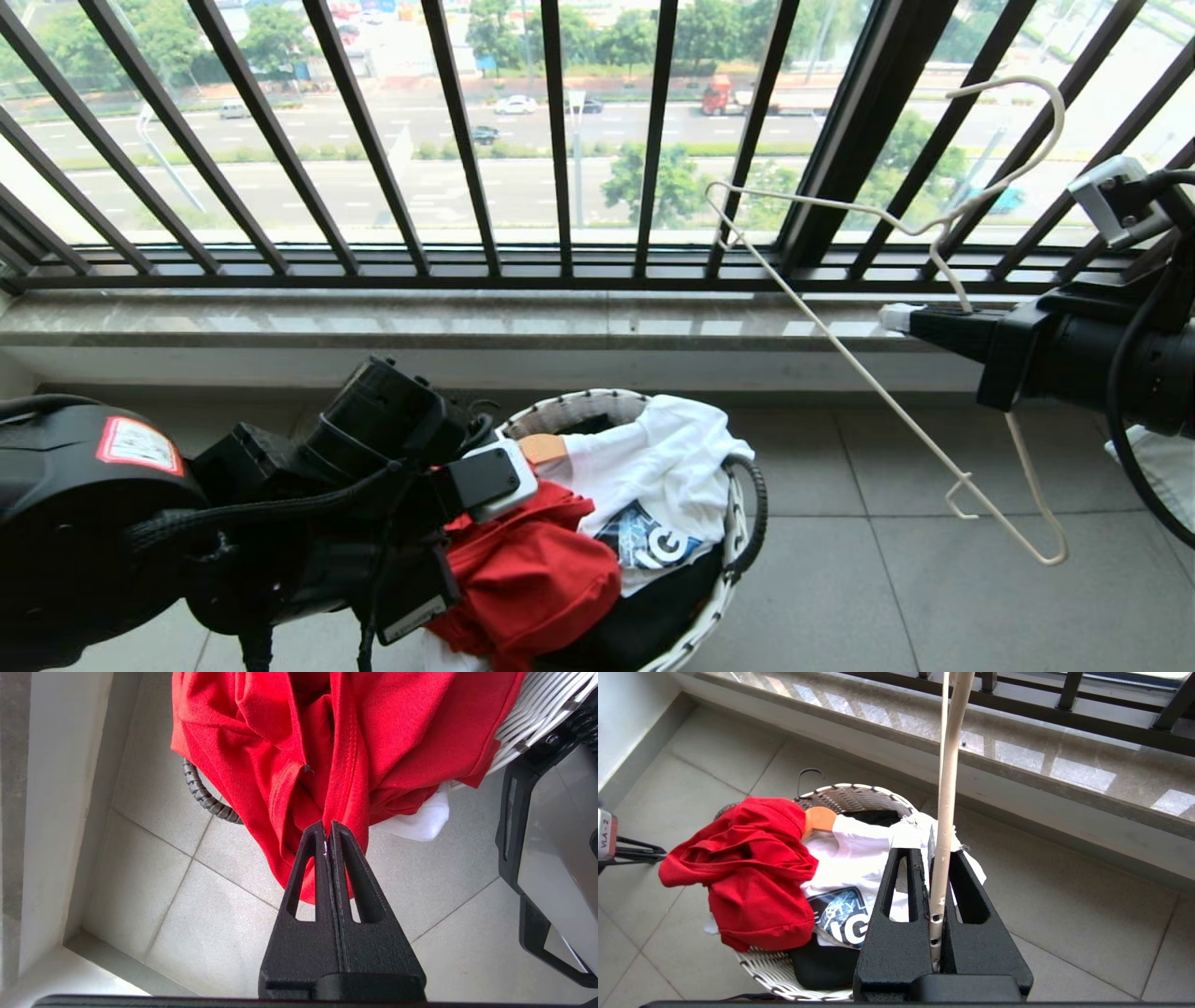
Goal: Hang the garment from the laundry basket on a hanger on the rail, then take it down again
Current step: Pick up clothes from the basket
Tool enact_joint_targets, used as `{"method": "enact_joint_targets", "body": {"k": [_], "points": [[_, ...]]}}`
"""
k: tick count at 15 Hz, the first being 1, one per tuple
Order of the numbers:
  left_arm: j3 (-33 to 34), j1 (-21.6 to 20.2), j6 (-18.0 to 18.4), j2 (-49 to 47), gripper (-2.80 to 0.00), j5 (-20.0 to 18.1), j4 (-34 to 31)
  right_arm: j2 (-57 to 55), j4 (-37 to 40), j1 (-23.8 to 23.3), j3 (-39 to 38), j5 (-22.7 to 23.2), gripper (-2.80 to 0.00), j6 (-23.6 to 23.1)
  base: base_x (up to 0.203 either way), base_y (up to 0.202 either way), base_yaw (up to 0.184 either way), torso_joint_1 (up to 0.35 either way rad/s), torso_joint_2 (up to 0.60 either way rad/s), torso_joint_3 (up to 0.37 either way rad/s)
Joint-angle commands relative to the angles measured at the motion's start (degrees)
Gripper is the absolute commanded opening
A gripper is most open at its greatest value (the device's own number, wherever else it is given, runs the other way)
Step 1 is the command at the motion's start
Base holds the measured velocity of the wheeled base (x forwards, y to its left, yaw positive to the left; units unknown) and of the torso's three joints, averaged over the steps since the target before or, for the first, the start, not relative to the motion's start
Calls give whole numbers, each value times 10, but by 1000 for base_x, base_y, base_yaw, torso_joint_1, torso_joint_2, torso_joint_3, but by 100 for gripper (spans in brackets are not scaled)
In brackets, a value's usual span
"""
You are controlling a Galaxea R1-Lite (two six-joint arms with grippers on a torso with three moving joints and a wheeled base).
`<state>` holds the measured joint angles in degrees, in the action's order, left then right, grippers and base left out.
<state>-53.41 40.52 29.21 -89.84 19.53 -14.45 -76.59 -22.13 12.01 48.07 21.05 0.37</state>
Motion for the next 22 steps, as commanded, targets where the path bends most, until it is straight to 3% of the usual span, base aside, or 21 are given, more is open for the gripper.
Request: {"method": "enact_joint_targets", "body": {"k": [1, 3, 4, 8, 10, 15, 19, 22], "points": [[0, -12, 18, -20, -280, 2, -1, 0, -1, 0, 0, 1, -280, 0, 0, 0, 0, 0, 0, 0], [1, -21, 40, -28, -280, 2, -1, 0, -2, 0, 0, 1, -280, 1, 0, 0, 0, 0, 0, 0], [1, -22, 43, -31, 0, 2, -1, 0, -2, -1, 0, 1, -280, 1, 0, 0, 0, 0, 0, 0], [-1, -22, 42, -50, 0, 4, 1, 0, -2, -1, 0, 1, -280, 1, 0, 0, 0, 0, 0, 0], [-3, -27, 42, -70, 0, 24, 3, 0, -2, -1, 0, 1, -280, 1, 0, 0, 0, 0, 0, 0], [-37, -67, 46, -112, 0, 35, 7, 0, -2, -1, 0, 1, -280, 1, 0, 0, 0, 0, 0, 0], [-39, -76, 50, -135, 0, 36, 97, 0, -2, -1, 0, 1, -280, 1, 0, 0, 0, 0, 0, 0], [-56, -91, 53, -140, 0, 37, 115, -1, -2, -1, 0, 1, -280, 0, 0, 0, 0, 0, 0, 0]]}}
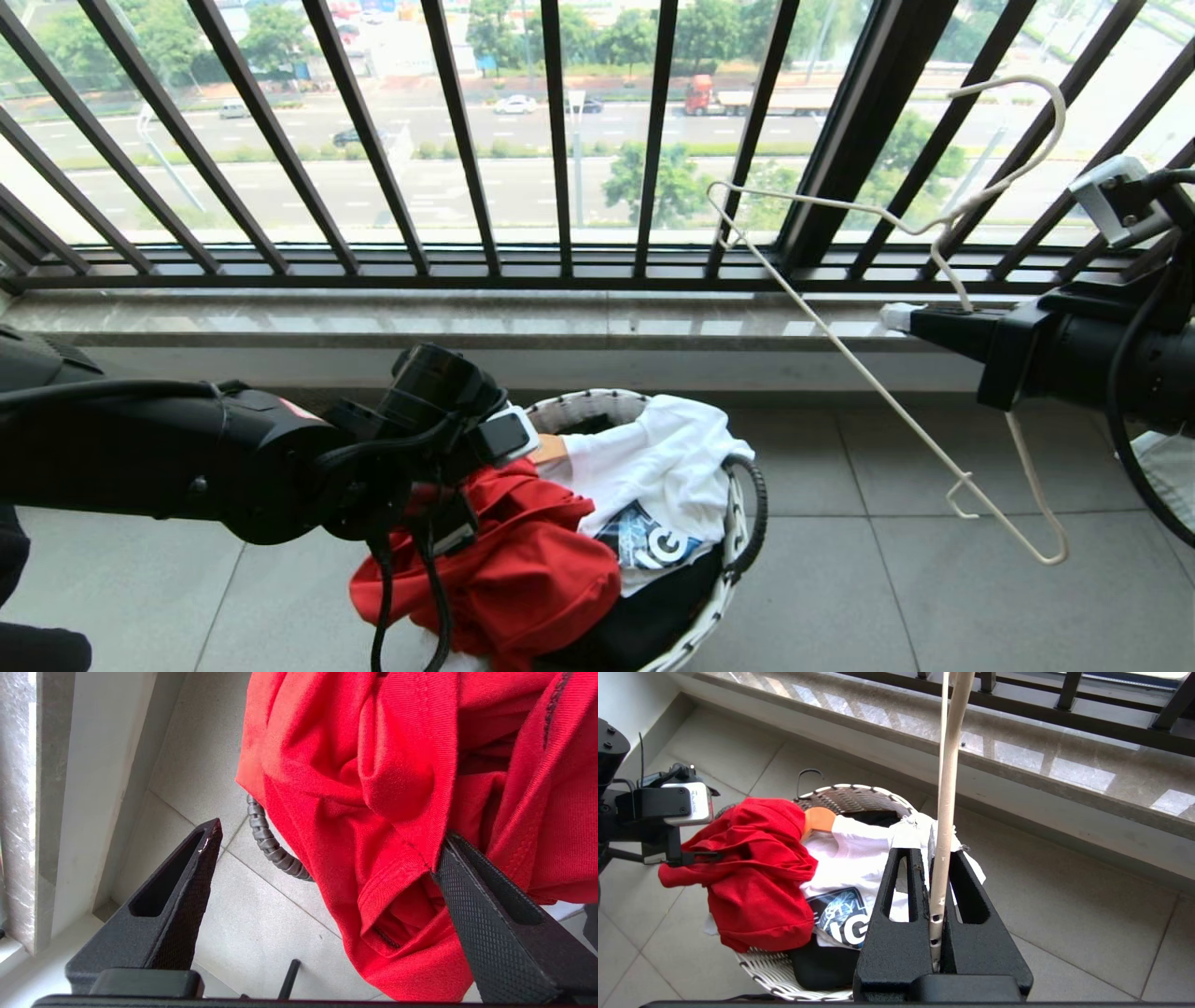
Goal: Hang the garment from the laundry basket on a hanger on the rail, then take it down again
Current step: Pick up clothes from the basket
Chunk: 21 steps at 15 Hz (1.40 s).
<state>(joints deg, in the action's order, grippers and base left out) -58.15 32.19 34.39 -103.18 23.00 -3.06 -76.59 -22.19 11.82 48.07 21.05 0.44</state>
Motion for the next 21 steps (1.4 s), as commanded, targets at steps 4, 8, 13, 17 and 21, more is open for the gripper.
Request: {"method": "enact_joint_targets", "body": {"k": [4, 8, 13, 17, 21], "points": [[-41, -41, 4, 7, 0, 2, 1, -1, -1, 0, 0, 1, -280, 0, 0, 0, 0, 0, 0, 0], [-43, -55, 8, 37, 0, 1, -3, -1, -1, 0, -1, 1, -280, -1, 0, 0, 0, 0, 0, 0], [3, -50, 0, 34, 0, -3, 2, -1, -1, 0, -1, 1, -280, -1, 0, 0, 0, 0, 0, 0], [20, -34, 0, 49, 0, -4, 1, -1, -1, 0, -1, 1, -280, -1, 0, 0, 0, 0, 0, 0], [27, -27, 0, 32, 0, -4, 2, 0, -1, 0, -1, 1, -280, -1, 0, 0, 0, 0, 0, 0]]}}
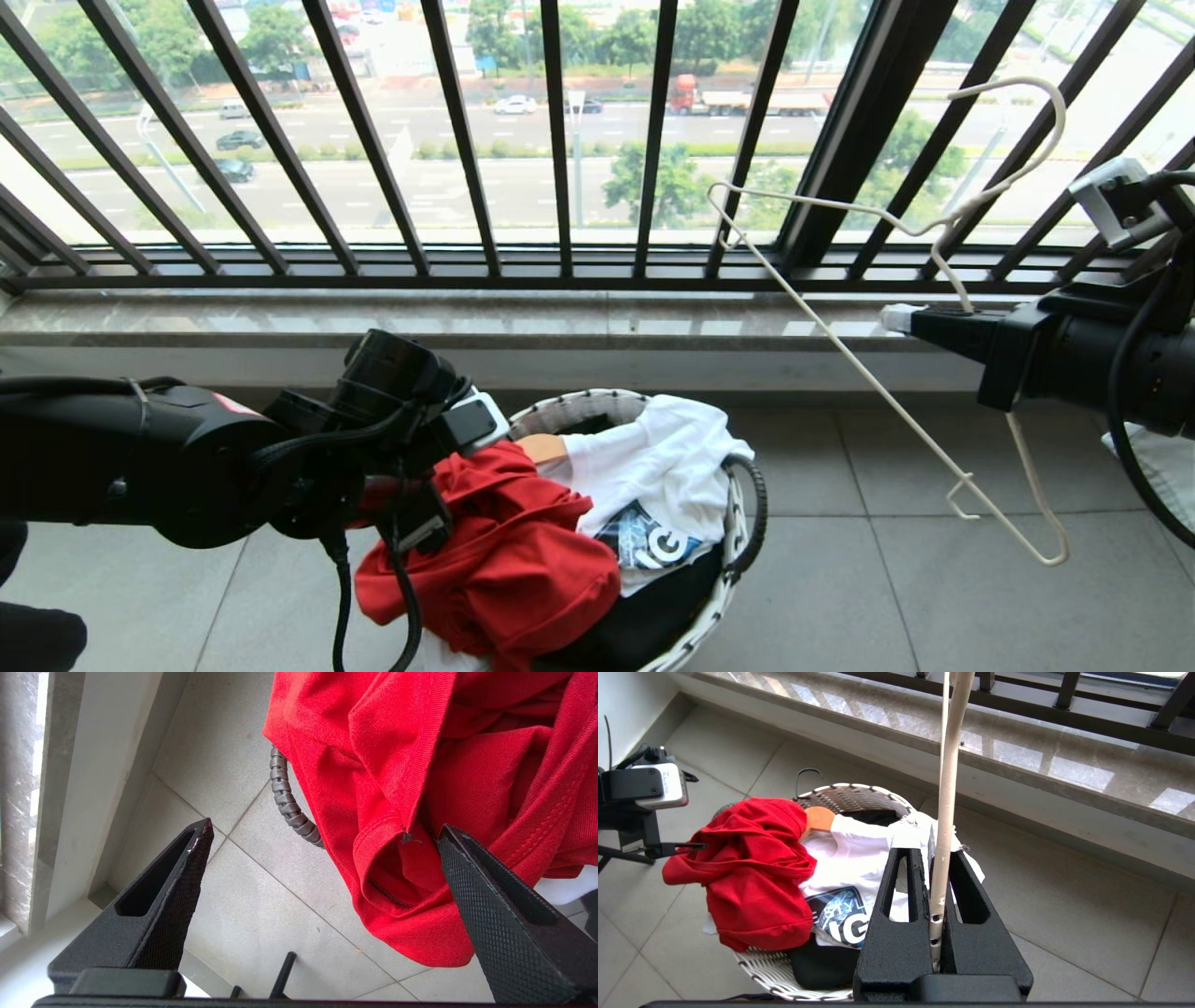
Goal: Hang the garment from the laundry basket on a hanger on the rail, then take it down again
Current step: Pick up clothes from the basket
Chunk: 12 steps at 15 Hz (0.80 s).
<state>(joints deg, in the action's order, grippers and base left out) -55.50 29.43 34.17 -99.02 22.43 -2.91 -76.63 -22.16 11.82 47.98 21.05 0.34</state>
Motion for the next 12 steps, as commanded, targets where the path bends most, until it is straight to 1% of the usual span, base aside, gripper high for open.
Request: {"method": "enact_joint_targets", "body": {"k": [1, 8, 10, 11, 12], "points": [[0, 1, 2, -12, 0, 2, 0, 0, -2, 0, 0, 1, -280, 0, 0, 0, 0, 0, 0, 0], [-2, 0, 2, -35, 0, 1, 4, 2, -2, 0, 0, 2, -280, 0, 0, 0, 0, 0, 0, 0], [-1, -1, 3, -49, 0, 1, 46, -2, -2, 0, 1, 1, -280, 0, 0, 0, 0, 0, 0, 0], [-1, -1, 4, -54, 0, 2, 60, -2, -2, 0, 0, 2, -280, 0, 0, 0, 0, 0, 0, 0], [0, -1, 6, -56, 0, 2, 61, -2, -2, 0, 1, 1, -280, 1, 0, 0, 0, 0, 0, 0]]}}
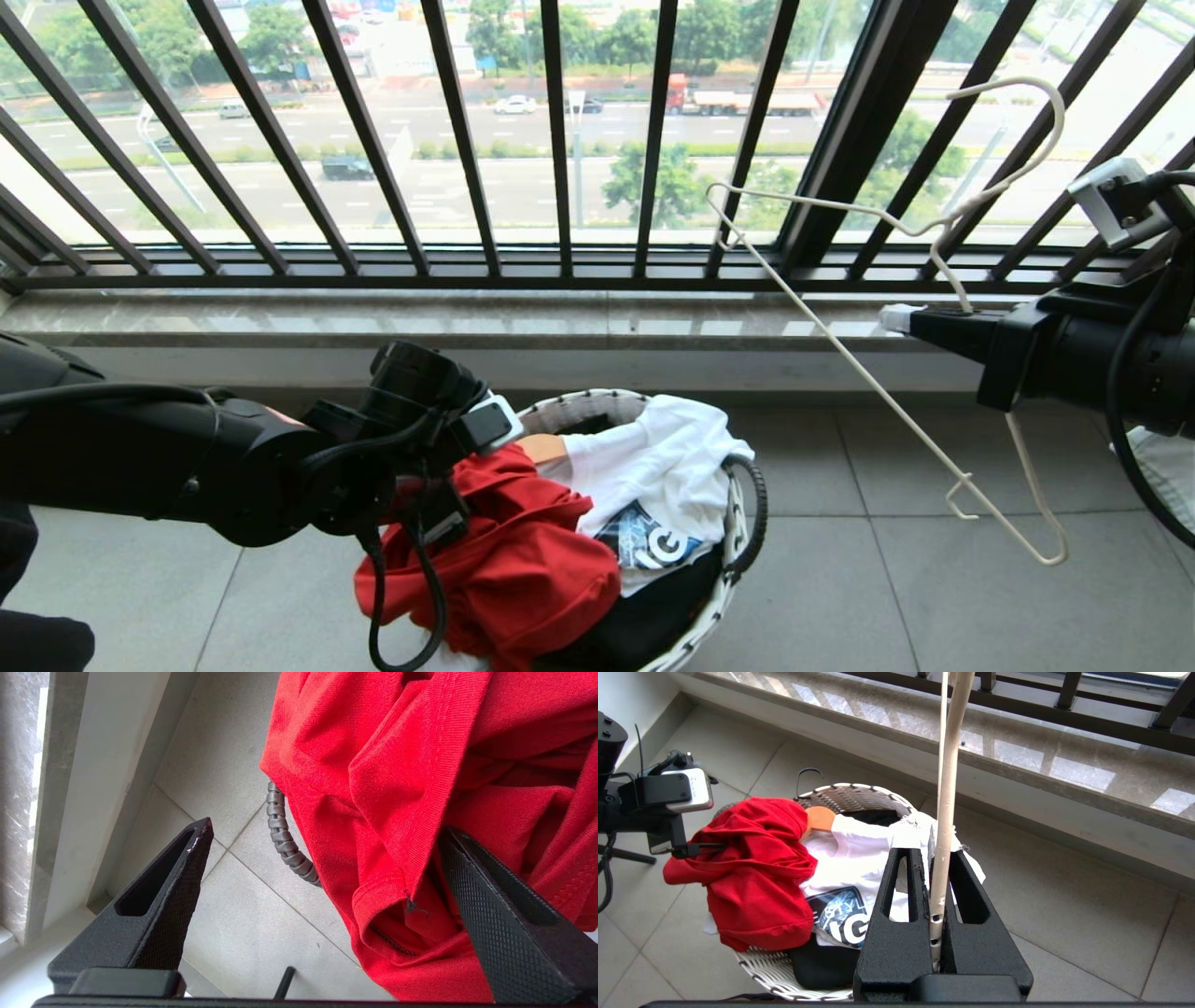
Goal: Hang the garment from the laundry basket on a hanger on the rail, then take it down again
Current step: Pick up clothes from the basket
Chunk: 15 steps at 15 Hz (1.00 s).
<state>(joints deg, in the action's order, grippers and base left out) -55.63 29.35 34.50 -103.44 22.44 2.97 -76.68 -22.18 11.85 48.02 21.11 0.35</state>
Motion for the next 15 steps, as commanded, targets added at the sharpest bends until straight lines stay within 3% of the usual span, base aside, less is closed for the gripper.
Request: {"method": "enact_joint_targets", "body": {"k": [1, 3, 4, 15], "points": [[1, 0, 3, -13, 0, 2, 3, -1, -1, 0, 1, 1, -280, 1, 0, 0, 0, 0, 0, 0], [-1, 0, 4, -15, 0, 2, 3, -1, -1, 0, 1, 1, -280, 0, 0, 0, 0, 0, 0, 0], [-1, 0, 4, -15, -280, 2, 3, -1, -1, 0, 1, 1, -280, 0, 0, 0, 0, 0, 0, 0], [4, -1, -1, 4, -280, 2, 3, -6, -1, 0, 0, 1, -280, 0, 0, 0, 0, 0, 0, 0]]}}
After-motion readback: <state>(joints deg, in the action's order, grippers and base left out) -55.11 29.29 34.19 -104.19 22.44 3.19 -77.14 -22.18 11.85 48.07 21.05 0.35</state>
